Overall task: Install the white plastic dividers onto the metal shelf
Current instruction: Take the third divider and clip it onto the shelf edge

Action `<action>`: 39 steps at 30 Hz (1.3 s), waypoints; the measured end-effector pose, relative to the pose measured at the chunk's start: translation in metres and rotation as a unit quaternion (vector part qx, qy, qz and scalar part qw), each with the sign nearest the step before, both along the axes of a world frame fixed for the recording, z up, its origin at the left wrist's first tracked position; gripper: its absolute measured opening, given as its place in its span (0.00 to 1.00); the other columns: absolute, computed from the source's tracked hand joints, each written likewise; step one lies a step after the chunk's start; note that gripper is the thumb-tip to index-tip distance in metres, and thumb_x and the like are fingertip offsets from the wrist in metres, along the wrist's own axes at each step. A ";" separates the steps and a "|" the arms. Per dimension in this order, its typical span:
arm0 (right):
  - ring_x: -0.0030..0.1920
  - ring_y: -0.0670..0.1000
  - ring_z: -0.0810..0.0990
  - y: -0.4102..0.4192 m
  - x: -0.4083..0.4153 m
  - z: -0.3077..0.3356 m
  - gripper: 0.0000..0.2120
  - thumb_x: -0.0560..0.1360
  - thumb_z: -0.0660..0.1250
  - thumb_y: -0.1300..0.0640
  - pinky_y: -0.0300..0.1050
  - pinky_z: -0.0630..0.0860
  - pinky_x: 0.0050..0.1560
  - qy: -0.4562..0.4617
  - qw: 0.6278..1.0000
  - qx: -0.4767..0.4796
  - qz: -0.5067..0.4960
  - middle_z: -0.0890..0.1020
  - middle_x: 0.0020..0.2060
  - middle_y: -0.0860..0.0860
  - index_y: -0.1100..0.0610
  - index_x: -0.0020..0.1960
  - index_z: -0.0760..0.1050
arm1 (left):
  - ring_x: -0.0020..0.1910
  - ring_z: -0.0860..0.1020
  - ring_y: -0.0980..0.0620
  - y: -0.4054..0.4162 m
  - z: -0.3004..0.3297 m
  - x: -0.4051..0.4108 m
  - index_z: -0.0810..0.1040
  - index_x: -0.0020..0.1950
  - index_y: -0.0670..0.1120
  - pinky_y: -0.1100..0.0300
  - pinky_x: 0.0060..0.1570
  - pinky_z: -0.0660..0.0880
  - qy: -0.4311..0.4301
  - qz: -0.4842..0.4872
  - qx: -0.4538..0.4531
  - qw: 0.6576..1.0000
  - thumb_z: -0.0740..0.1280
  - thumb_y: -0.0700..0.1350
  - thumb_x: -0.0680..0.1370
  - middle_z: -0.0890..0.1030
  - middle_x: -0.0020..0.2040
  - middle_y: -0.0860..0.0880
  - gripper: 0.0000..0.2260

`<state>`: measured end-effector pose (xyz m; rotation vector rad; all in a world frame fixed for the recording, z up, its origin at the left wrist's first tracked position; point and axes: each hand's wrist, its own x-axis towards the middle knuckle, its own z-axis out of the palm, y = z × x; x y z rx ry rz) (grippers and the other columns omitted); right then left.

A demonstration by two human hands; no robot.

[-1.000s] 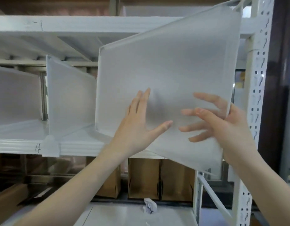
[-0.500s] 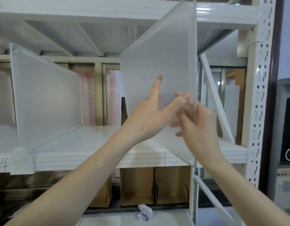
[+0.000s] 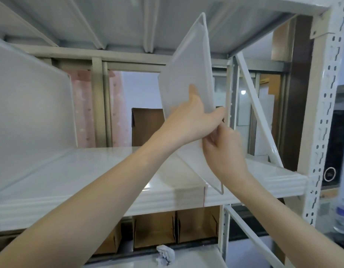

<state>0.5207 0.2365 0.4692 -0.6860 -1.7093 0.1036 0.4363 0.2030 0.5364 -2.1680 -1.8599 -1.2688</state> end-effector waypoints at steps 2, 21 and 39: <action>0.24 0.40 0.72 0.007 0.001 0.001 0.19 0.73 0.59 0.67 0.30 0.64 0.24 -0.014 1.000 -0.012 0.002 0.71 0.18 0.45 0.46 0.31 0.61 | 0.57 0.72 0.43 0.009 -0.001 0.000 0.37 0.76 0.45 0.58 0.48 0.67 0.002 -0.002 -0.010 1.000 0.56 0.55 0.78 0.73 0.57 0.45 0.36; 0.12 0.43 0.63 0.059 0.072 0.030 0.06 0.70 0.56 0.63 0.32 0.60 0.16 -0.266 0.938 -0.216 0.061 0.69 0.10 0.47 0.56 0.36 0.67 | 0.38 0.72 0.46 0.058 0.005 0.065 0.53 0.73 0.39 0.57 0.31 0.63 0.113 0.146 0.070 0.980 0.59 0.46 0.74 0.72 0.38 0.48 0.30; 0.11 0.43 0.66 0.083 0.128 0.036 0.09 0.70 0.55 0.66 0.30 0.60 0.15 -0.235 0.948 -0.188 0.106 0.71 0.20 0.52 0.57 0.33 0.64 | 0.37 0.68 0.46 0.100 0.000 0.126 0.64 0.68 0.37 0.58 0.29 0.60 0.046 0.141 0.173 0.974 0.55 0.40 0.77 0.69 0.37 0.47 0.20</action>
